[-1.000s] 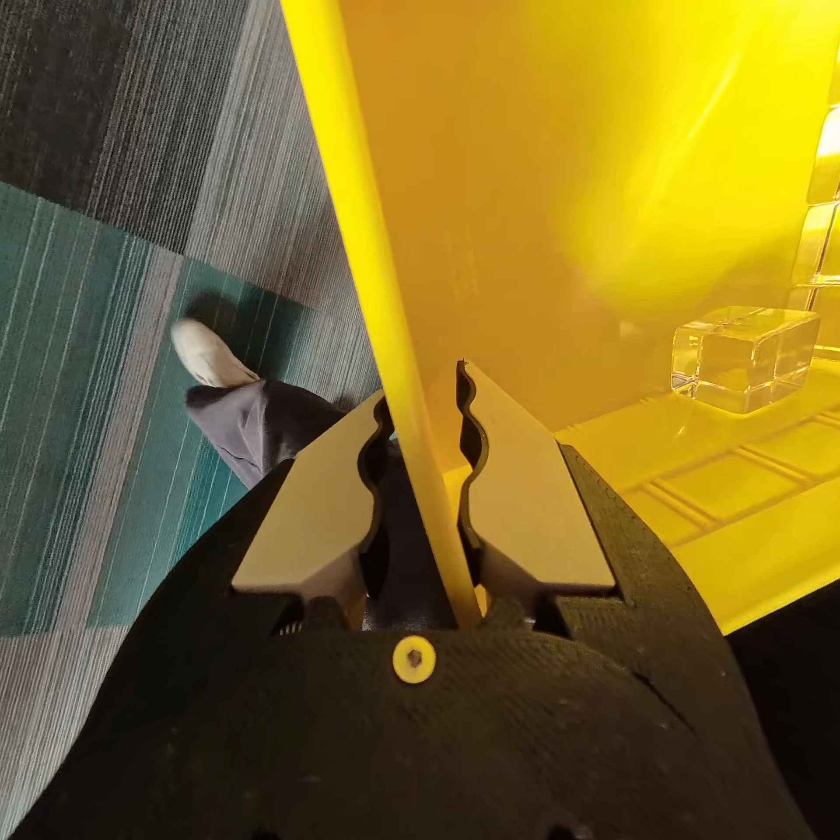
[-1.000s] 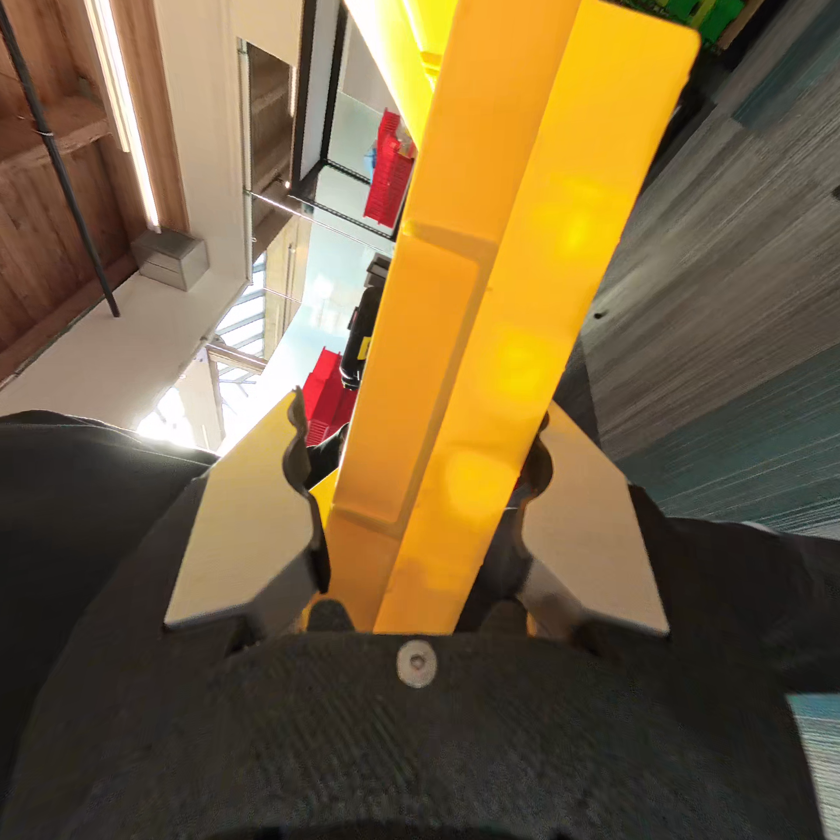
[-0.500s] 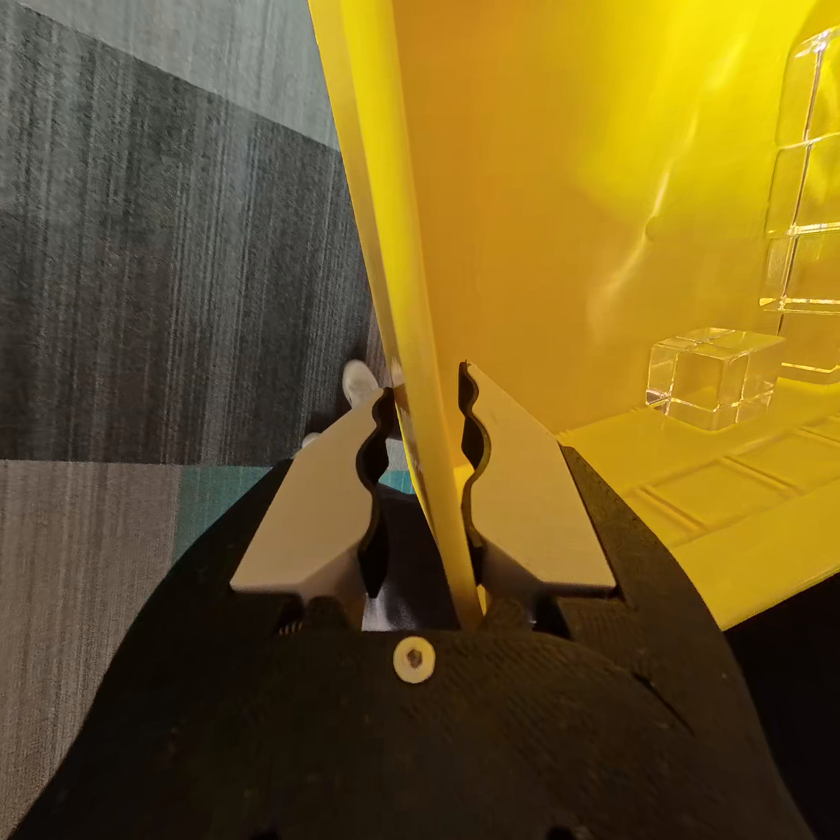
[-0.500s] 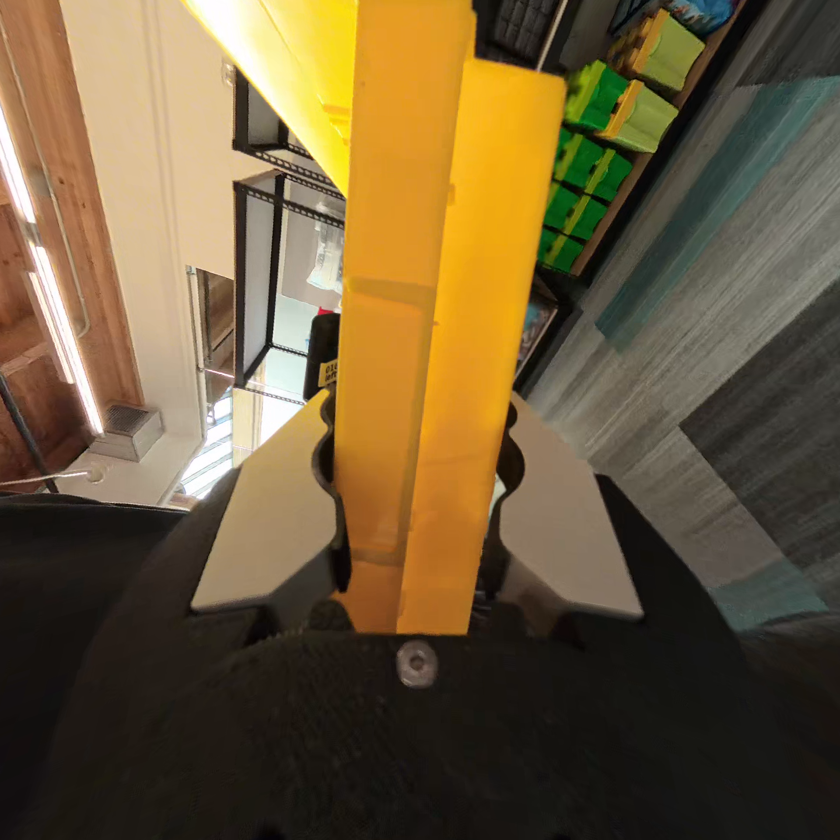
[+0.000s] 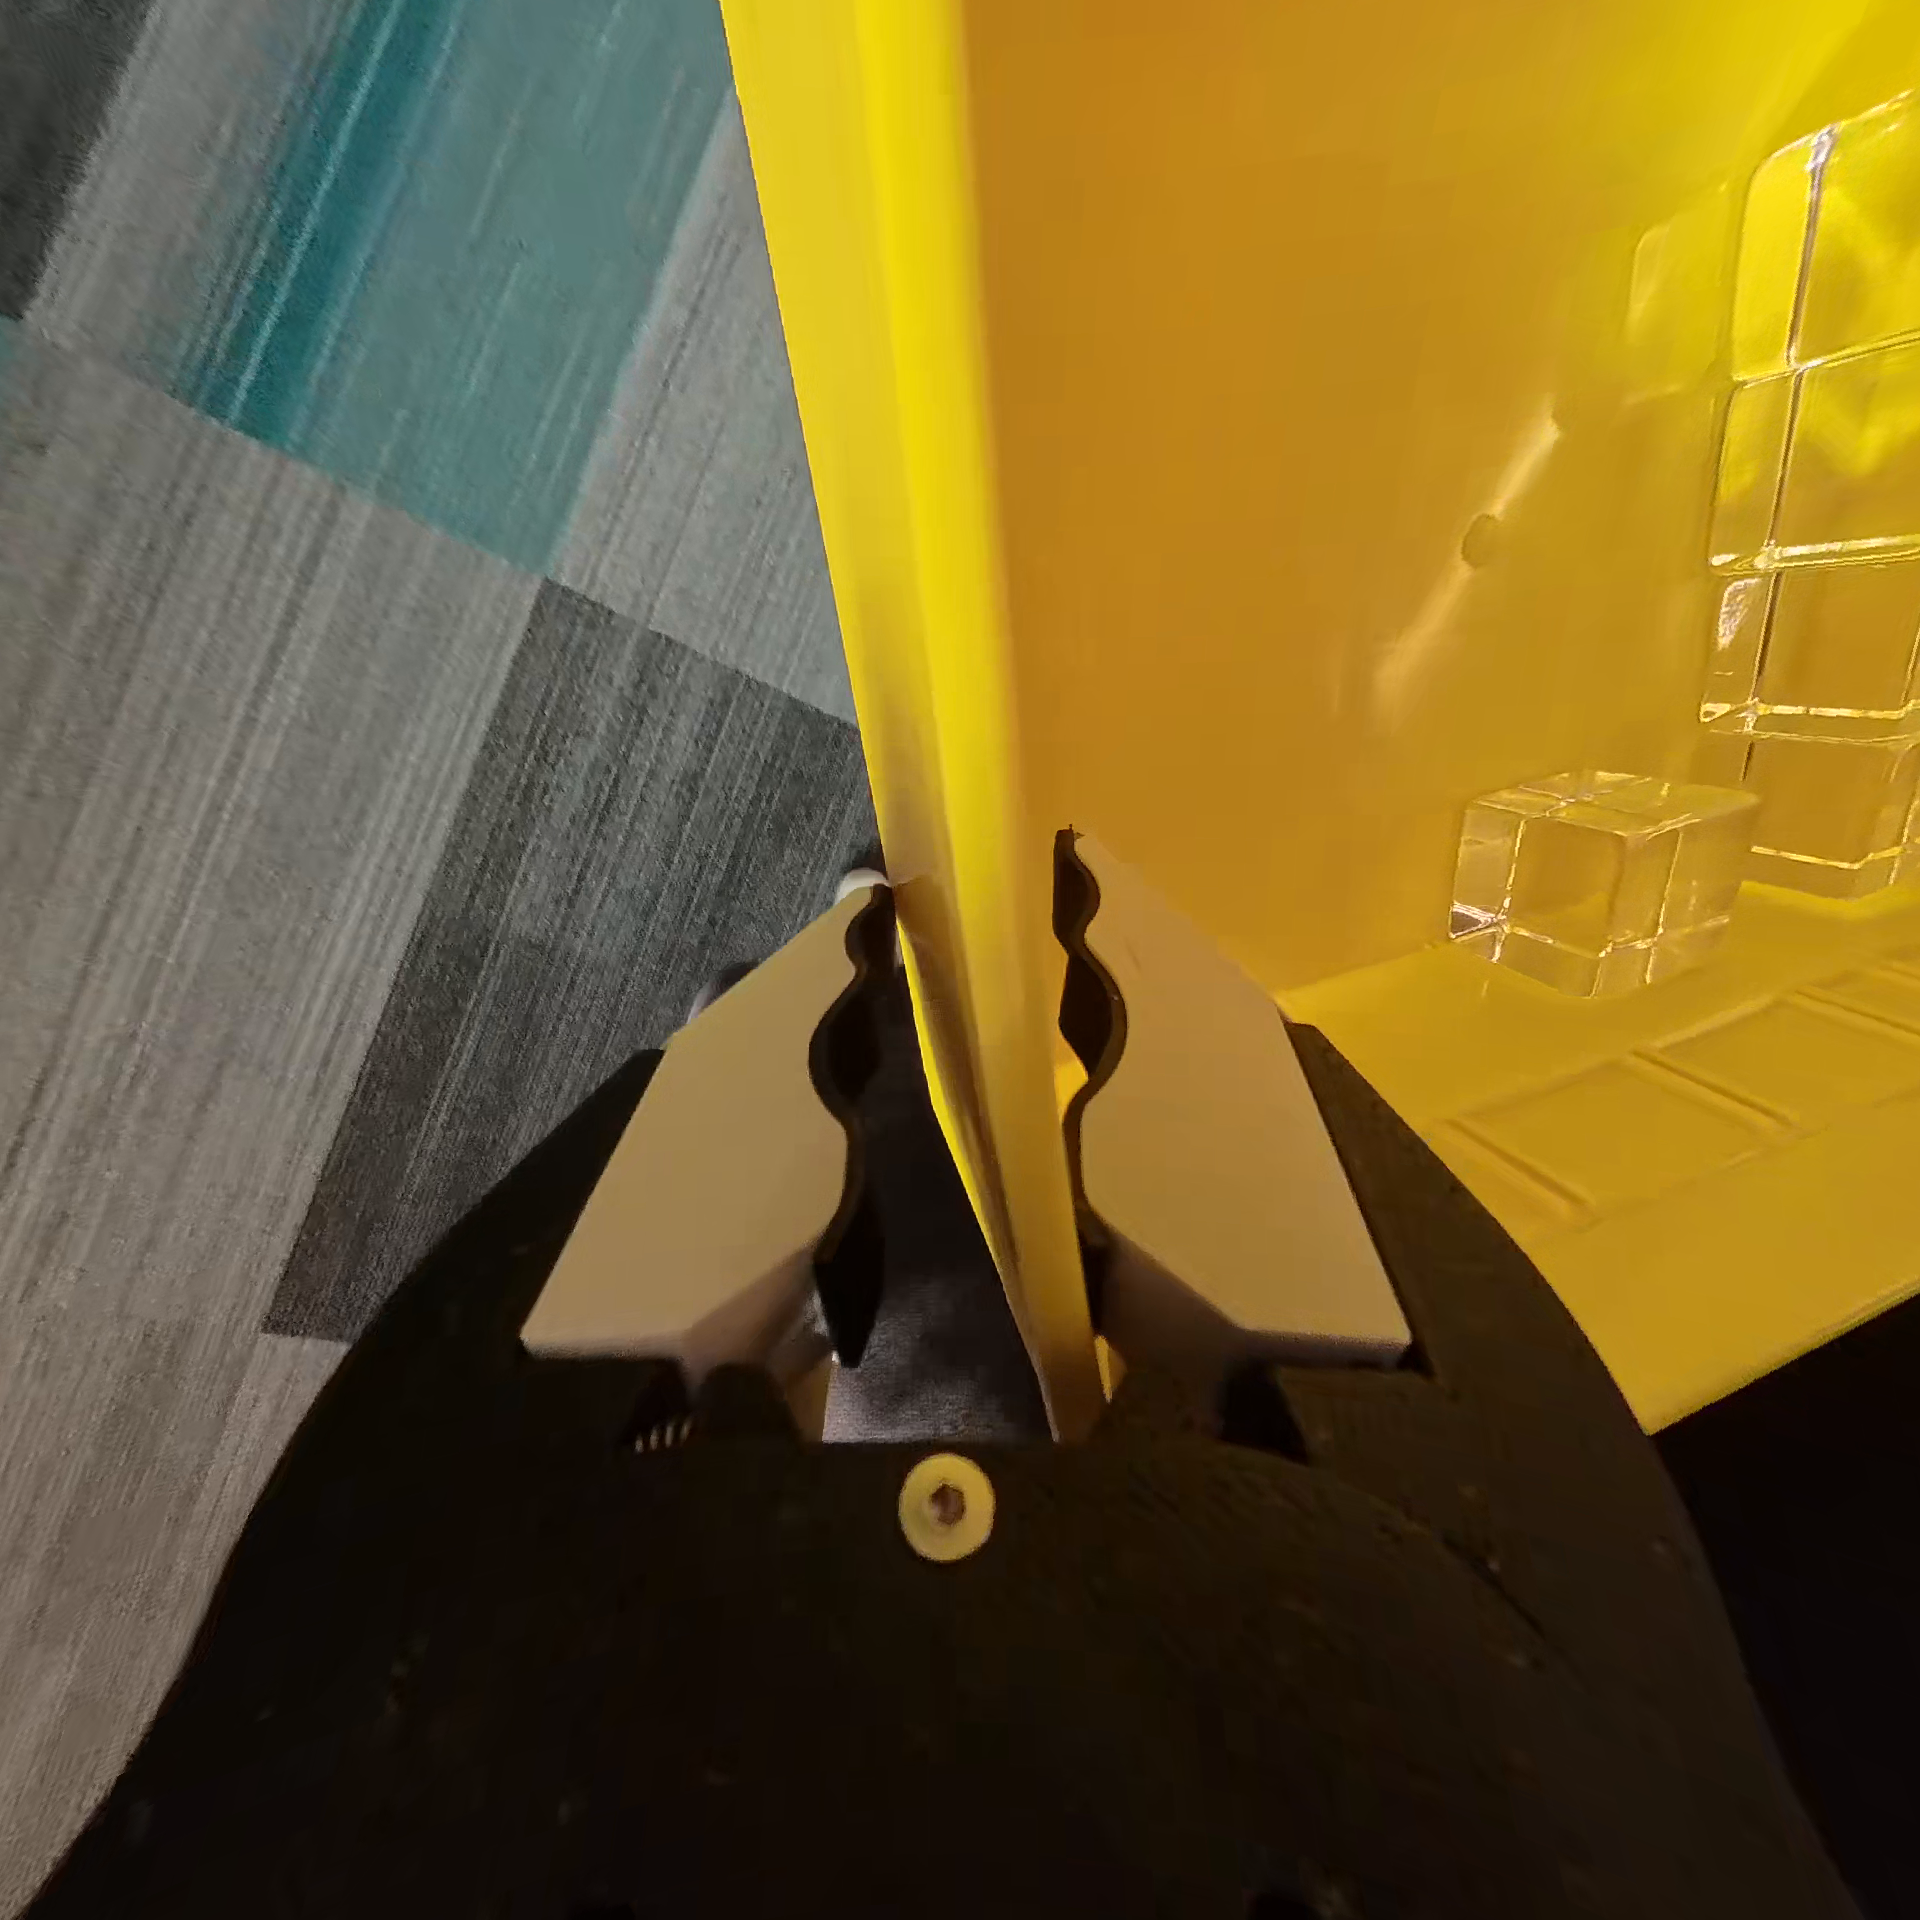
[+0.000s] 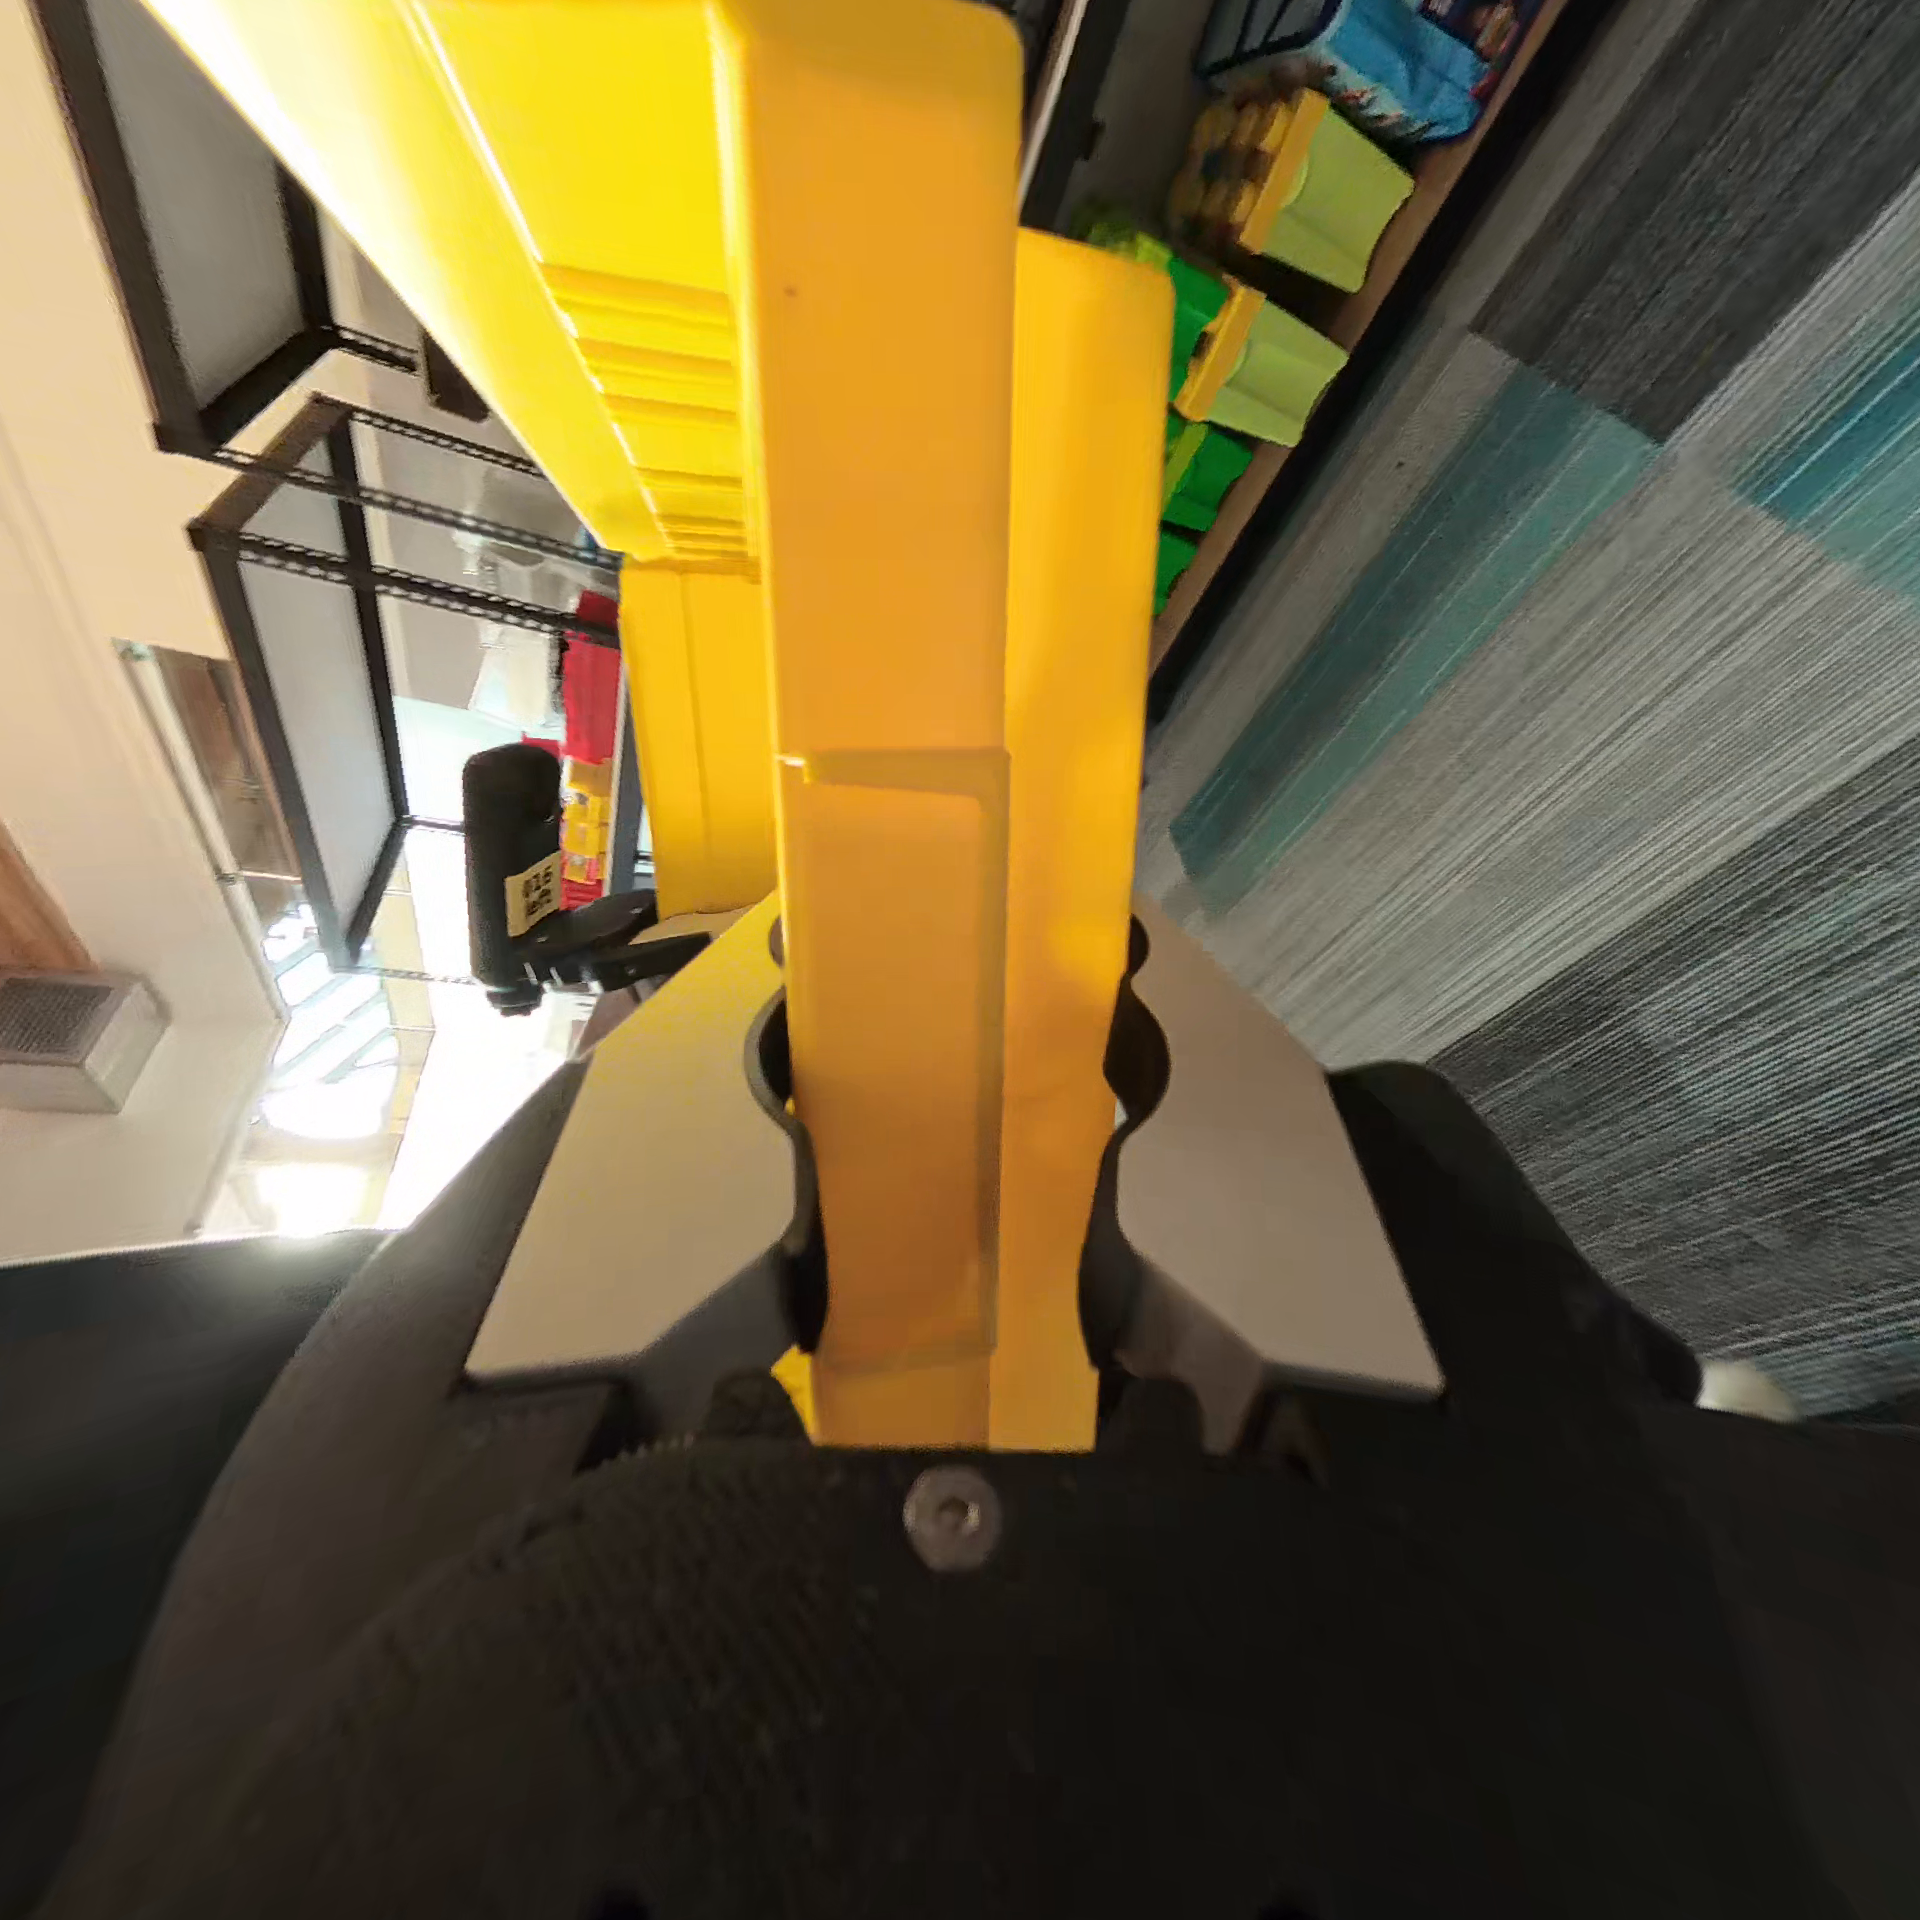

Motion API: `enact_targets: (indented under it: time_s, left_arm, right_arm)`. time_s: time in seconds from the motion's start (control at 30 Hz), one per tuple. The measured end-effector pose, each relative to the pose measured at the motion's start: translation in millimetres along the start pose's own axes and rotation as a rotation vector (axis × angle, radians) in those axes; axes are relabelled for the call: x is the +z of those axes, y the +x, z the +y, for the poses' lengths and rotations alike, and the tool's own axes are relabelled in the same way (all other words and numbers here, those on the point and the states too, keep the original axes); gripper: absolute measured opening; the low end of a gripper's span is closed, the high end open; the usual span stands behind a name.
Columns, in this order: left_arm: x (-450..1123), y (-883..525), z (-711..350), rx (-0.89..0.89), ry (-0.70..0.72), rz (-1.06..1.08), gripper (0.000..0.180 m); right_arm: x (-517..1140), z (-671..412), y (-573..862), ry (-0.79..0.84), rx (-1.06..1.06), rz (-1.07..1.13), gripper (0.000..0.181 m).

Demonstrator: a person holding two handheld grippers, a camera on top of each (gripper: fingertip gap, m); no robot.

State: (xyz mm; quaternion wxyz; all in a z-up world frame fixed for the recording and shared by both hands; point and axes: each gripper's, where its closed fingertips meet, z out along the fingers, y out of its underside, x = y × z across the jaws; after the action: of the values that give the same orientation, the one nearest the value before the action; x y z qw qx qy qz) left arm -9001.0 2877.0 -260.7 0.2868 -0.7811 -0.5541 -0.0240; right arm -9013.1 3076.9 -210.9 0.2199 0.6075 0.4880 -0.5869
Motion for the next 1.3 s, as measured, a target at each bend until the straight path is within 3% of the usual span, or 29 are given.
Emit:
enact_targets:
  time_s: [0.33,0.5,0.8,1.0,1.13,1.3]
  left_arm:
    - [125.4,-140.9,-297.9,-0.046,0.096,0.058,0.031]
    - [146.0,-203.3,-469.2,-0.045,0.112,0.137,0.031]
    - [176.0,-302.8,-753.9,0.072,0.153,0.038,0.032]
    - [232.4,-355.4,-909.1,0.006,0.152,-0.035,0.032]
    - [233.9,-373.2,-1021.1,-0.024,0.229,-0.078,0.032]
    - [223.5,-406.9,-1131.7,-0.146,0.328,0.024,0.030]
  right_arm:
    - [176.6,-294.9,69.5,-0.046,-0.090,0.075,0.057]
    - [255.6,-459.7,39.9,0.074,-0.022,-0.148,0.065]
    - [390.1,-707.3,52.1,0.078,-0.129,-0.272,0.064]
    - [472.3,-876.0,94.5,-0.091,-0.189,-0.323,0.064]
    - [517.0,-998.3,75.0,-0.183,-0.255,-0.394,0.066]
    - [569.8,-1113.4,13.2,-0.277,-0.330,-0.587,0.072]
